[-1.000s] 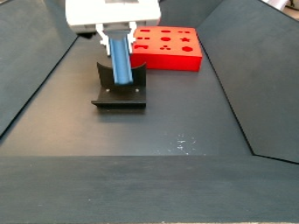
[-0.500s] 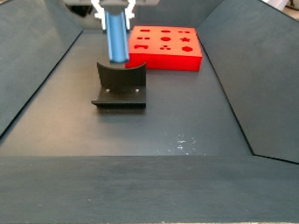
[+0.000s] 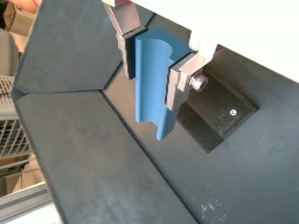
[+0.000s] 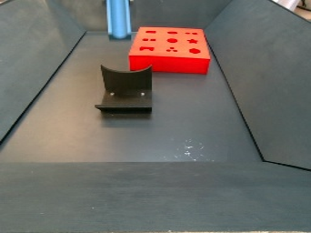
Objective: Pick up the arch object. Move up. Place the arch object on the fixture. Regrasp the arch object. Move to above the board. Insert the arch object.
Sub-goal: Move to above the board.
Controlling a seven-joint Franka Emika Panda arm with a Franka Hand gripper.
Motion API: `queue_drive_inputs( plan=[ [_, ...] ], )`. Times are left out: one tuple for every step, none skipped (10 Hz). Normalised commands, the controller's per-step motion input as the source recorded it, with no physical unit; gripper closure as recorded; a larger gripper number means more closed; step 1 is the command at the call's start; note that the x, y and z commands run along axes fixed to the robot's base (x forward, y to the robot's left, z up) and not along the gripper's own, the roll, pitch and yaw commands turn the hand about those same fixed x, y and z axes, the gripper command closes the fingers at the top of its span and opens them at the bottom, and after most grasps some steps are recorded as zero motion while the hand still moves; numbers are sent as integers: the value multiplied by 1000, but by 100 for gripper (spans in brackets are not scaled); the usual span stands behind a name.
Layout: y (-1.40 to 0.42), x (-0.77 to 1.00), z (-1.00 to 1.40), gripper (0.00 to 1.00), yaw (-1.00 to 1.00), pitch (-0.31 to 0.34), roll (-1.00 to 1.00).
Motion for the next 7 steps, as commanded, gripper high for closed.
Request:
queue_drive_inputs(
  plan=[
    [6, -81, 1000, 100, -39, 65, -76],
    [5, -83, 1000, 100, -22, 77, -70],
    [6, -79, 925, 100, -7, 84, -65],
    [1, -55, 699, 100, 13, 86, -61],
    [-1, -37, 531, 100, 24, 90, -61],
    [-1, -21, 368, 100, 34, 99, -62],
    [-1, -6, 205, 100, 43, 109, -59]
  ],
)
